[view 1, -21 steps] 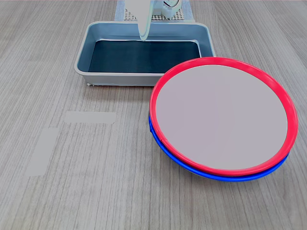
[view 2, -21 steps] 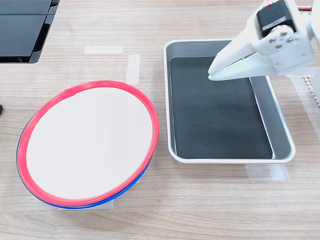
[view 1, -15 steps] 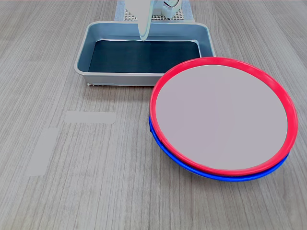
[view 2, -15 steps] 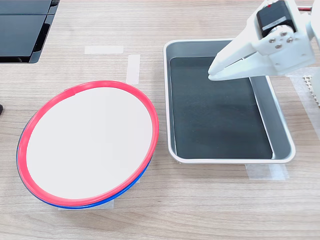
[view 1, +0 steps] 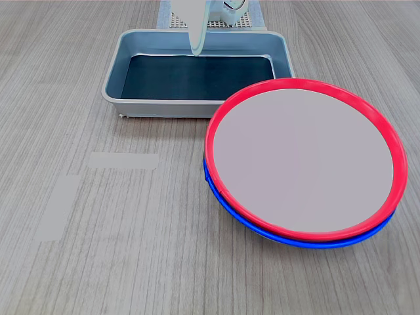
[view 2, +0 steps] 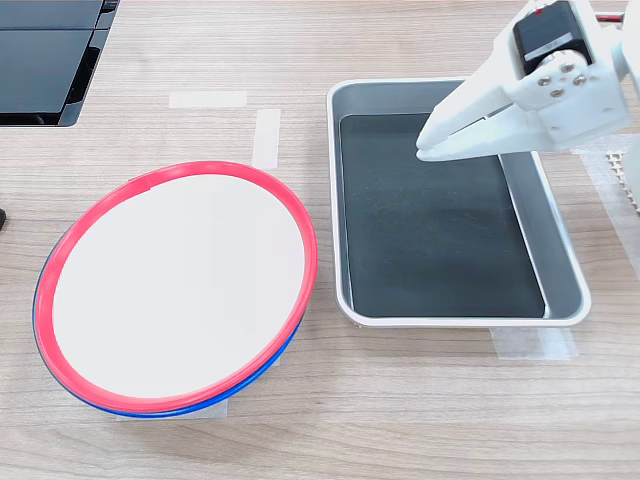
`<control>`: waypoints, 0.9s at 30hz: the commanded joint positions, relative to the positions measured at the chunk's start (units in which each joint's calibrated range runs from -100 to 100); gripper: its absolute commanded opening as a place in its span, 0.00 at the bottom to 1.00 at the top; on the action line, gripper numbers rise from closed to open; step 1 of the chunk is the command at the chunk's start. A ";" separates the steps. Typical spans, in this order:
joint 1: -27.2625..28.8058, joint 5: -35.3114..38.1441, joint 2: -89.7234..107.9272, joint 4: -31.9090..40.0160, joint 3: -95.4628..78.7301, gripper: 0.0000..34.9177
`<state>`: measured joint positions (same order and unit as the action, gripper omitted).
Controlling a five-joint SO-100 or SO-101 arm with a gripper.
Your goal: Lift the stacked dish and set it down on the table.
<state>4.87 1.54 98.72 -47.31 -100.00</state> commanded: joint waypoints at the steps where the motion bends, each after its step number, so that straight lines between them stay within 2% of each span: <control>1: -0.02 0.00 0.34 -0.11 0.00 0.01; 17: -0.11 0.10 0.34 -0.11 0.00 0.01; 19: -1.81 -0.44 -0.68 -0.36 0.36 0.01; 20: -2.66 0.54 -2.99 -0.86 2.37 0.12; 21: -3.22 1.90 -5.46 -0.94 4.37 0.17; 22: -3.88 3.37 -8.70 -1.02 6.92 0.18; 23: -4.63 4.49 -11.77 -1.02 9.47 0.15; 25: -6.33 6.30 -18.34 -1.27 14.57 0.03; 27: -8.02 6.98 -26.70 -2.09 22.12 0.02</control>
<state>-0.62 6.47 85.76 -48.29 -90.74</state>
